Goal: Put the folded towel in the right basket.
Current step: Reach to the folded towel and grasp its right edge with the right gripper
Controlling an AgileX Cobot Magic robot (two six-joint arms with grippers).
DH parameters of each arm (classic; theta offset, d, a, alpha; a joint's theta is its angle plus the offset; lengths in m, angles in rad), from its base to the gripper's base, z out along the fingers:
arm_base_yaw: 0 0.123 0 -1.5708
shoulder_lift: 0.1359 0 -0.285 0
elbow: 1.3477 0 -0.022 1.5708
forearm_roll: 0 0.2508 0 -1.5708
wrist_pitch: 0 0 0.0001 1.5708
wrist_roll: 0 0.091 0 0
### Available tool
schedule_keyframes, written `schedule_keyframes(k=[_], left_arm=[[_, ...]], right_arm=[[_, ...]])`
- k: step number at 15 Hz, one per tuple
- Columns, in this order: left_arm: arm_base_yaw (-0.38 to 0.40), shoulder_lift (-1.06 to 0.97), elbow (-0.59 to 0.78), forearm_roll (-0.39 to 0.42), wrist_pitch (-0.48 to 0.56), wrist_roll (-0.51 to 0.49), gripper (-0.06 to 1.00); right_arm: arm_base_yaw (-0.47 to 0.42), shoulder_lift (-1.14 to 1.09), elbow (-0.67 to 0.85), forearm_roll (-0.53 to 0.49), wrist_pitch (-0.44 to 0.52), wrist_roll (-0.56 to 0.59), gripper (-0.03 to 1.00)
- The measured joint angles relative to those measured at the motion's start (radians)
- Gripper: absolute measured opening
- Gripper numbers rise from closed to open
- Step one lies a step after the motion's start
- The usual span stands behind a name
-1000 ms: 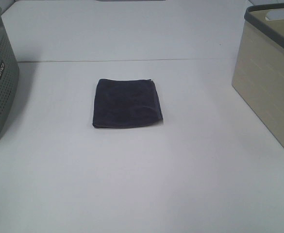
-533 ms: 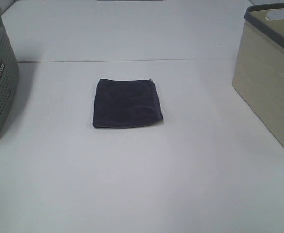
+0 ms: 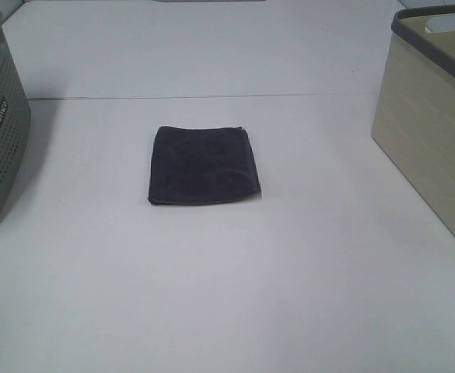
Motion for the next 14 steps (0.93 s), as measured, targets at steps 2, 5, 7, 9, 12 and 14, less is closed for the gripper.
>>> schedule_keyframes(k=[2, 5, 7, 9, 12, 14], left_arm=[[0.000, 0.000, 0.000, 0.000, 0.000, 0.000, 0.99], [0.000, 0.000, 0.000, 0.000, 0.000, 0.000, 0.99], [0.000, 0.000, 0.000, 0.000, 0.000, 0.000, 0.99], [0.000, 0.000, 0.000, 0.000, 0.000, 0.000, 0.99], [0.000, 0.000, 0.000, 0.000, 0.000, 0.000, 0.99], [0.000, 0.000, 0.000, 0.000, 0.000, 0.000, 0.99]], right_arm=[[0.000, 0.297, -0.223, 0.062, 0.066, 0.000, 0.98], [0.000, 0.663, -0.571, 0.111, 0.076, 0.000, 0.98], [0.000, 0.877, -0.782, 0.114, 0.075, -0.001, 0.98], [0.000, 1.041, -0.911, 0.163, 0.075, -0.047, 0.98], [0.045, 1.269, -0.999, 0.345, 0.022, -0.133, 0.98], [0.174, 1.473, -1.035, 0.361, -0.070, -0.133, 0.97]])
